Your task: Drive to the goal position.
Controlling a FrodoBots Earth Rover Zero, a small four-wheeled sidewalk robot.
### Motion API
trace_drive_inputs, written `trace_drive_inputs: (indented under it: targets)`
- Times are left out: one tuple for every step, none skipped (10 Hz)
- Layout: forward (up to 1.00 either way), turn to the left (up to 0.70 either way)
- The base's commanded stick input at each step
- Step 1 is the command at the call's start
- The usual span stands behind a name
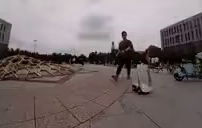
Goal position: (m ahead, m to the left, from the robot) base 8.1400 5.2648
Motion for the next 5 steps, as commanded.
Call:
trace_drive_inputs:
  targets:
    - [0.11, 0.01]
    - [0.00, 0.00]
    - [0.00, 0.00]
    - [0.00, 0.00]
    - [0.00, 0.00]
